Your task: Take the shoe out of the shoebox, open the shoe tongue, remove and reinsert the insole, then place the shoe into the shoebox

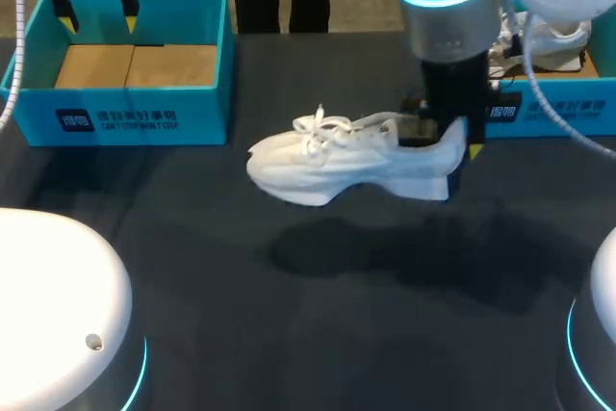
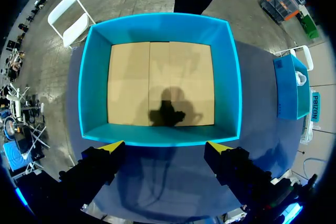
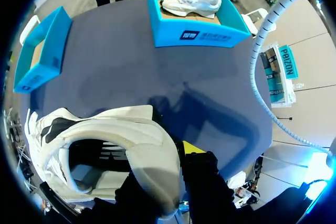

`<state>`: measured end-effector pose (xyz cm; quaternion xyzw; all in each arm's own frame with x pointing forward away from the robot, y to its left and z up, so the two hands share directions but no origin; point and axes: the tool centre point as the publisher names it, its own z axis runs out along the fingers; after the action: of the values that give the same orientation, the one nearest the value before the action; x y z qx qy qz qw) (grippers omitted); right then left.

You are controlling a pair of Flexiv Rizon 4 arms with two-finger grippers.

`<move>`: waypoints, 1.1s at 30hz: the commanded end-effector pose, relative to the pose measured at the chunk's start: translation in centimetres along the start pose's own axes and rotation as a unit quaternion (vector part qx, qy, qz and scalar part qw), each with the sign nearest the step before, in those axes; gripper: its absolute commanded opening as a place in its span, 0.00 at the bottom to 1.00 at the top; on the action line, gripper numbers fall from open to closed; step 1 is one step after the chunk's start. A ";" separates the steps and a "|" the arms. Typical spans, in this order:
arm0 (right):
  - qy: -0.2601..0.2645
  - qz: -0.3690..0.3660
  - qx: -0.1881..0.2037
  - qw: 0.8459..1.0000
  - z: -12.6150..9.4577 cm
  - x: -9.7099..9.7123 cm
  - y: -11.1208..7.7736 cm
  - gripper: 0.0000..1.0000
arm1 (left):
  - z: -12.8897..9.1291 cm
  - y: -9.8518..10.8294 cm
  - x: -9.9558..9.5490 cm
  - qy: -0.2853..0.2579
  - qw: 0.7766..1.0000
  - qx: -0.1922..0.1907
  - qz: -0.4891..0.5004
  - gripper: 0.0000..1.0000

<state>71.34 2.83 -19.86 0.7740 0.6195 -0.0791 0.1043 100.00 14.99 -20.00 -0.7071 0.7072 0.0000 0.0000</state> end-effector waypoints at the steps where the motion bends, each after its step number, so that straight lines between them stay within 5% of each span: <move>1: -0.004 0.006 -0.008 1.000 0.8 1.3 -0.7 0.00 | 0.0 0.0 0.0 0.000 1.000 0.000 0.000 1.00; 9: -0.027 -0.018 -0.024 0.999 4.3 2.9 -0.6 0.00 | 0.0 0.0 0.0 0.000 1.000 0.000 0.000 1.00; 33: 0.016 0.006 -0.028 0.999 16.4 6.1 -0.2 0.00 | 0.0 0.0 0.0 0.000 1.000 0.000 0.000 1.00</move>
<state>72.31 4.26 -35.72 0.7750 0.6185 -0.0499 0.1198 100.00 14.99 -20.00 -0.7070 0.7072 0.0000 0.0000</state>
